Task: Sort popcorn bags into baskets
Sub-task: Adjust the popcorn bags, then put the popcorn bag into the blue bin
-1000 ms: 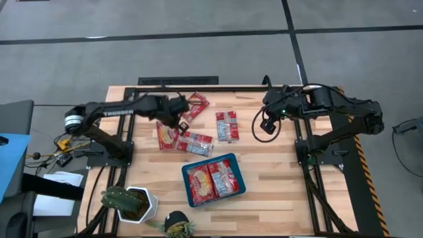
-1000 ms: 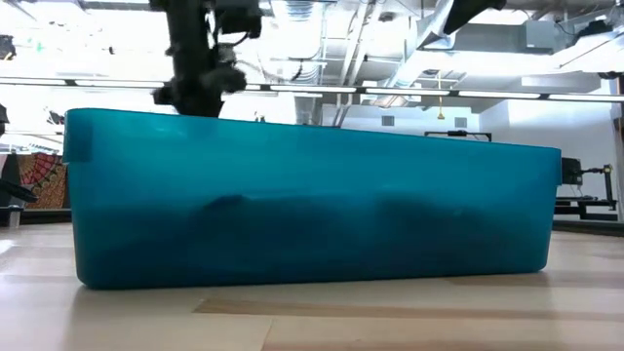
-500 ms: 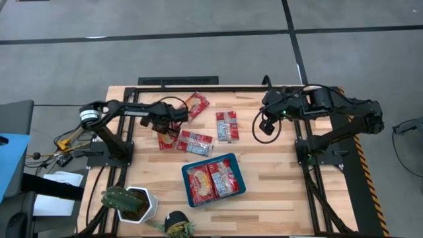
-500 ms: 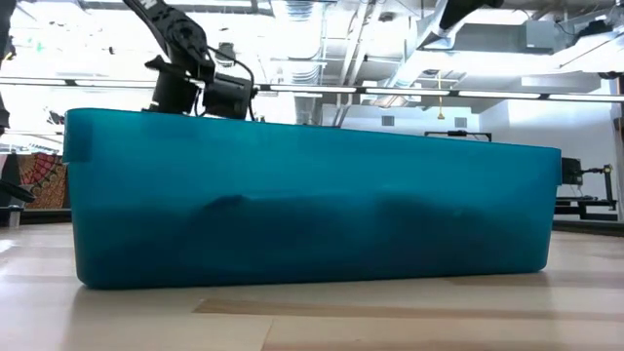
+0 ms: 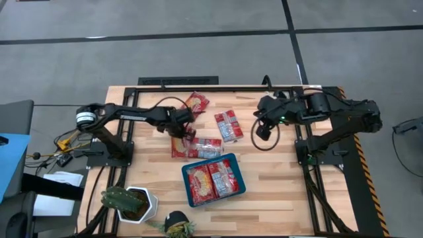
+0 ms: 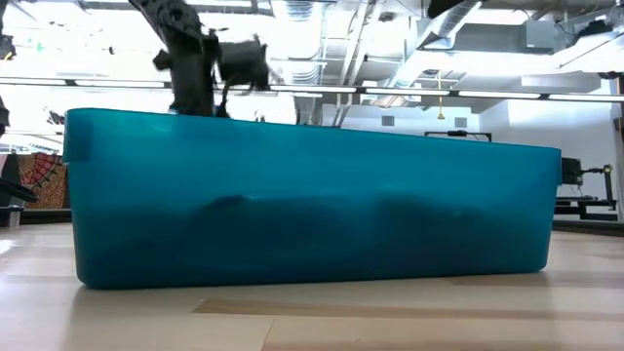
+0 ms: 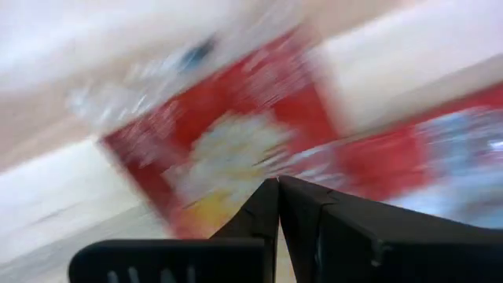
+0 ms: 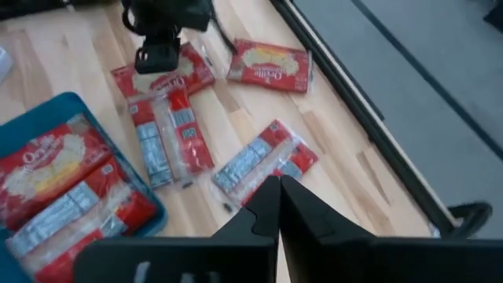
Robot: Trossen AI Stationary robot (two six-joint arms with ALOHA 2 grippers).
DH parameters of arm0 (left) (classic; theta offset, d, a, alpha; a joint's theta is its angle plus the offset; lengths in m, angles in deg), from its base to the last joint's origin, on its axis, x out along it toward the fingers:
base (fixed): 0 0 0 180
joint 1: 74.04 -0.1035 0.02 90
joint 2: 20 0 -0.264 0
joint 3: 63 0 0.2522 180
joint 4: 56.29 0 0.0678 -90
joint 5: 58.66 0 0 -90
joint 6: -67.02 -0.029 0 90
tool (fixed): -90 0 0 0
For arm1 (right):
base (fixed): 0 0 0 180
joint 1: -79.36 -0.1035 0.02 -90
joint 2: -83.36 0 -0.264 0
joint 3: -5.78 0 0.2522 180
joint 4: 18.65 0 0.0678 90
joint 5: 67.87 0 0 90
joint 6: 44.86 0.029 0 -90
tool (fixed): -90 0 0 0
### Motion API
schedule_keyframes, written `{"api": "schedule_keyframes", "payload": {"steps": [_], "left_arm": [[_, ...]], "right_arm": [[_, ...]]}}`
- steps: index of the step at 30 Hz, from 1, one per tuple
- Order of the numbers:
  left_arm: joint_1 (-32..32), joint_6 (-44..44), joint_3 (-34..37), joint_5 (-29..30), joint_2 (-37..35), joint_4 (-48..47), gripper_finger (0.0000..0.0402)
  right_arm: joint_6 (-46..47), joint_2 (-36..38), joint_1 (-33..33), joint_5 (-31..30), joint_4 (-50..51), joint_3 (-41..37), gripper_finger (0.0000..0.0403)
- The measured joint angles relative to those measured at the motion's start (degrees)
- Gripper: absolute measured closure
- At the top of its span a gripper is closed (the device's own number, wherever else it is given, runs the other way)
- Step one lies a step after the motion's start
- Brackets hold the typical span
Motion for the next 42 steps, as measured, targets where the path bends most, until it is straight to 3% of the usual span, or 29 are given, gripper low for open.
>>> {"api": "schedule_keyframes", "payload": {"steps": [2, 7, 12, 19, 25, 33, 42], "left_arm": [[0.6, 0.2, -2.5, 0.6, -2.3, -1.1, 0.0401], [3.9, 3.4, -5.5, 9.1, -9.2, -10.2, 0.0398], [5.8, 10.3, -4.2, 9.9, -13.9, -20.1, 0.0349], [6.7, 18.9, 7.0, 8.5, -18.6, -9.8, 0.0228], [6.4, 26.5, 18.5, 5.6, -18.4, 9.2, 0.0153], [6.4, 32.3, 28.0, 5.9, -18.4, 23.3, 0.0142], [6.2, 34.0, 32.3, 6.8, -18.6, 33.3, 0.0159]], "right_arm": [[-2.1, -1.3, 0.4, 0.0, -1.6, 0.0, 0.0367], [-3.1, -5.7, 1.8, 0.1, -3.7, 0.0, 0.0365], [-5.8, -11.3, 3.8, 2.3, -7.2, 0.0, 0.0362], [-11.4, -19.5, 8.0, 11.8, -19.4, 0.1, 0.0358], [-13.4, -28.5, 12.3, 15.7, -24.3, 0.0, 0.0367], [-13.4, -41.4, 14.1, 24.0, -35.5, -0.1, 0.0388], [-11.9, -48.7, 13.8, 26.2, -45.4, 0.0, 0.0374]]}}
